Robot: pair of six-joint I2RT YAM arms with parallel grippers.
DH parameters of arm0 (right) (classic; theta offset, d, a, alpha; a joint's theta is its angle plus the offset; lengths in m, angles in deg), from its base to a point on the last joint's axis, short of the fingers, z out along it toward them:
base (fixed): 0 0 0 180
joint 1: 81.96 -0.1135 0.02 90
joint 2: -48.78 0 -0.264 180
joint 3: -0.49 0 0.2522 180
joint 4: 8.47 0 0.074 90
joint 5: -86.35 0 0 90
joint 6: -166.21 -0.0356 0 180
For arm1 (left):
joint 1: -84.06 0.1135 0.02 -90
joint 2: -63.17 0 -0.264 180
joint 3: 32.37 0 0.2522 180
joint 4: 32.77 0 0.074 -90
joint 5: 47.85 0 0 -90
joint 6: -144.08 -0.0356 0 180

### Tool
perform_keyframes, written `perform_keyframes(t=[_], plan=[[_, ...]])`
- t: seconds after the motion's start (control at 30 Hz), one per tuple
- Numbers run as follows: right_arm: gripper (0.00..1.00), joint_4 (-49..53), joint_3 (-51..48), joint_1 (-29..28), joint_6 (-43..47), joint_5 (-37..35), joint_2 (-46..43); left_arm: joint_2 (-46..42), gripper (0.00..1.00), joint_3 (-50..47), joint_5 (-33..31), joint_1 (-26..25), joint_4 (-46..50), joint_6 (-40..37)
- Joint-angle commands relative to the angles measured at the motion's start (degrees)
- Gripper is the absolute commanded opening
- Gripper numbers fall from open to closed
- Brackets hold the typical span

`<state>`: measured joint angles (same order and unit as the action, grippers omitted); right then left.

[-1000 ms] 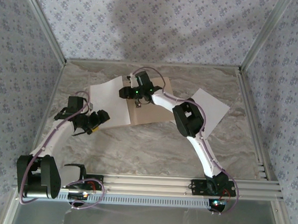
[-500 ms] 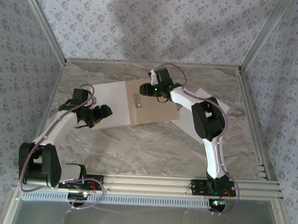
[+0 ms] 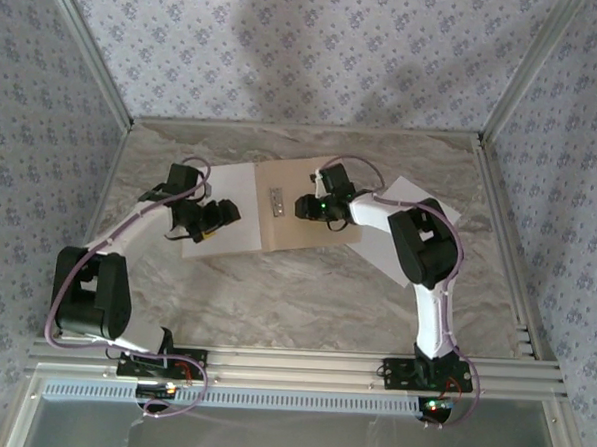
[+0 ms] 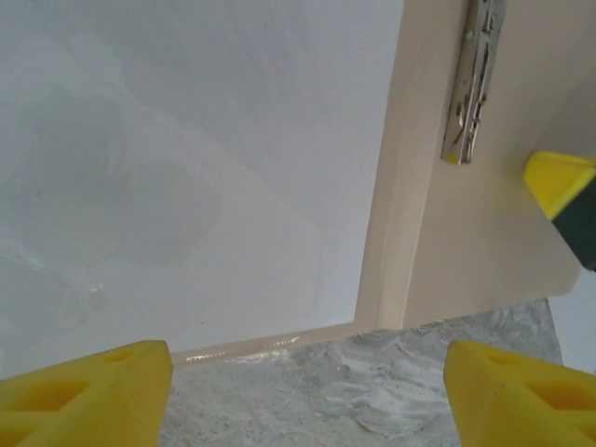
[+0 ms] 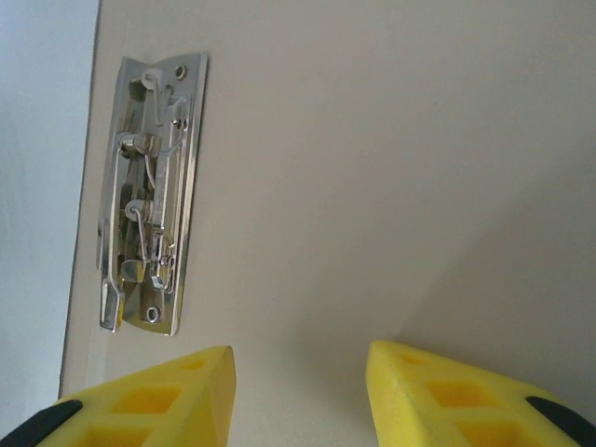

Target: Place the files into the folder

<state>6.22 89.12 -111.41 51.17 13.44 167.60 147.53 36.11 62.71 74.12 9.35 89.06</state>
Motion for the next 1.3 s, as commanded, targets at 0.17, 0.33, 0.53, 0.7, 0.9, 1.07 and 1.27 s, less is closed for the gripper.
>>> perform_keyframes(t=[0.17, 0.33, 0.53, 0.7, 0.9, 1.07, 1.27], plan=[[0.43, -1.37, -10.87, 0.2, 1.3, -0.31, -6.37, 4.73, 0.76, 5.85, -5.47, -0.69, -1.16, -2.51], [0.42, -1.37, -12.68, 0.1, 2.69, 0.8, -7.78, 11.16, 0.74, 12.47, -6.88, -2.05, -1.83, -5.42], [0.42, -1.9, -15.13, 0.18, 3.73, 1.44, -8.99, 19.94, 0.73, 20.79, -4.88, -3.15, -2.28, -6.47], [0.42, -1.72, -16.37, 0.49, 4.19, 1.66, -10.14, 26.15, 0.71, 26.31, -3.67, -6.44, -0.85, -6.33], [0.42, -1.13, -17.99, 1.01, 4.8, 1.66, -12.06, 31.89, 0.71, 29.42, -4.74, -8.06, 0.17, -6.89], [0.42, -0.94, -19.59, 1.48, 5.09, 1.46, -13.58, 33.01, 0.69, 28.53, -6.5, -8.79, 1.48, -7.11], [0.42, -1.06, -21.49, 2.25, 5.13, 1.9, -15.41, 32.21, 0.69, 22.72, -6.1, -9.72, -0.1, -5.48]])
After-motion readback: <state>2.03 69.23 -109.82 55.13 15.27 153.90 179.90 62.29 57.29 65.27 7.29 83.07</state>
